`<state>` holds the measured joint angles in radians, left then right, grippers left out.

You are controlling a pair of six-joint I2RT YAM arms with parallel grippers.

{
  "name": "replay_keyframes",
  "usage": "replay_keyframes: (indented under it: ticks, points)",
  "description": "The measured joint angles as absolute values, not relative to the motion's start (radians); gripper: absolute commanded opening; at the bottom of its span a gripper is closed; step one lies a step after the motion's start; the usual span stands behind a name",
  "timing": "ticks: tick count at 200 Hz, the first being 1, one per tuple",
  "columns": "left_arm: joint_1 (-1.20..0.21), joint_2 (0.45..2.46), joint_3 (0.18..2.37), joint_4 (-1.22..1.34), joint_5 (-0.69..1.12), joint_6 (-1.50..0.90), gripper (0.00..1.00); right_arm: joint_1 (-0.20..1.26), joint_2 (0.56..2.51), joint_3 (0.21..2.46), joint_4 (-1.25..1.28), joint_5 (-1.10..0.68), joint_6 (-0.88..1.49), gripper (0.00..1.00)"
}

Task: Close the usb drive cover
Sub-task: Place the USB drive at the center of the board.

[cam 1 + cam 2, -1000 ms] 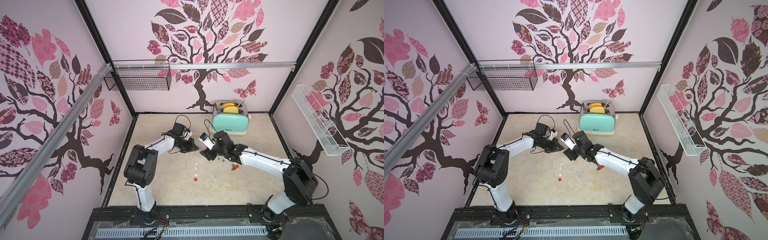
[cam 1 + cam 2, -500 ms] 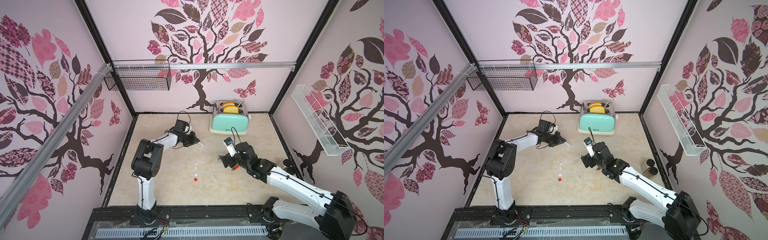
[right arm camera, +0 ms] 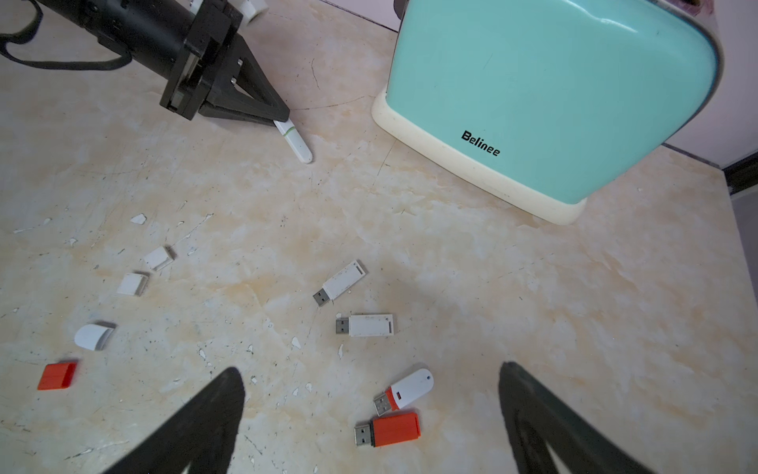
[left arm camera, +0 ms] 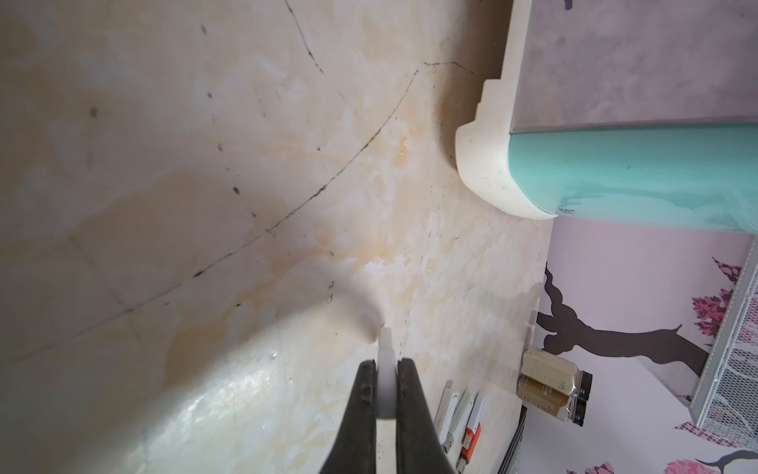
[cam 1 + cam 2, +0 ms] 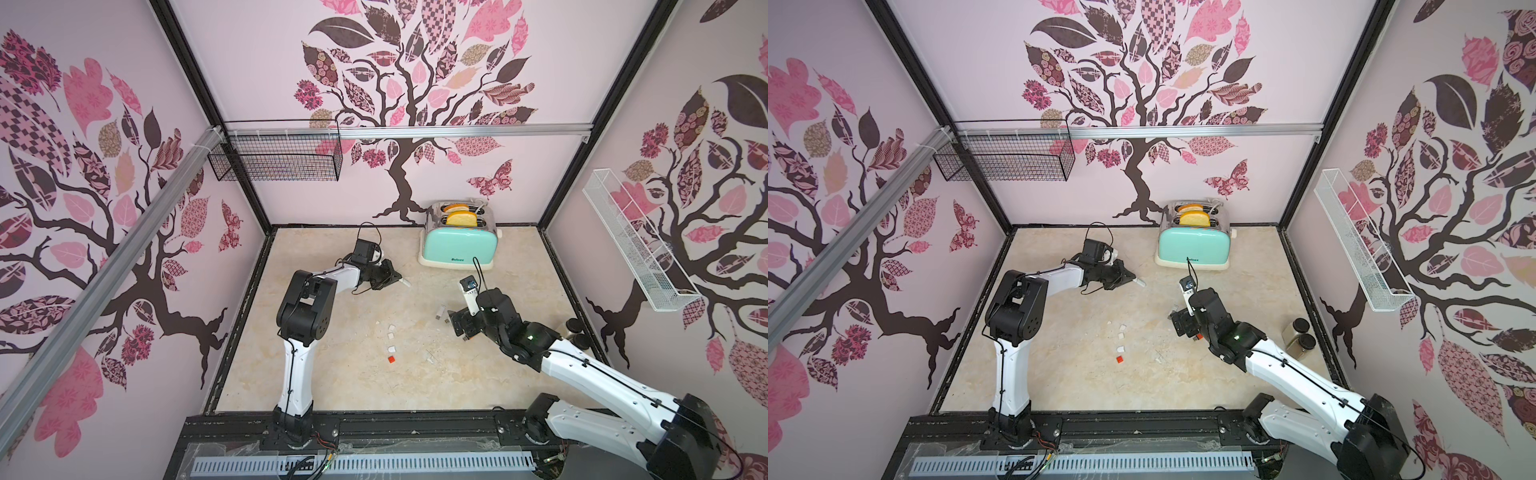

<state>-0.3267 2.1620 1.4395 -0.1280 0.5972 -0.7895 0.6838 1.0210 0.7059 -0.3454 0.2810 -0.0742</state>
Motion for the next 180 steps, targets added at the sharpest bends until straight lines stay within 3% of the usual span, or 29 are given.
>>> replay_keyframes:
  ticks: [59,96,180]
  points:
    - [-0.324,2.167,1.437,-0.113,0.587,-0.817,0.00,0.684,1.032,0.706,-0.347,0.280,-0.068,0.98]
    - [-0.328,2.167,1.436,-0.119,0.583,-0.820,0.10,0.684,1.024,0.706,-0.346,0.279,-0.068,0.98]
    - [-0.334,2.203,1.437,-0.155,0.586,-0.818,0.21,0.684,1.017,0.706,-0.335,0.266,-0.067,0.98]
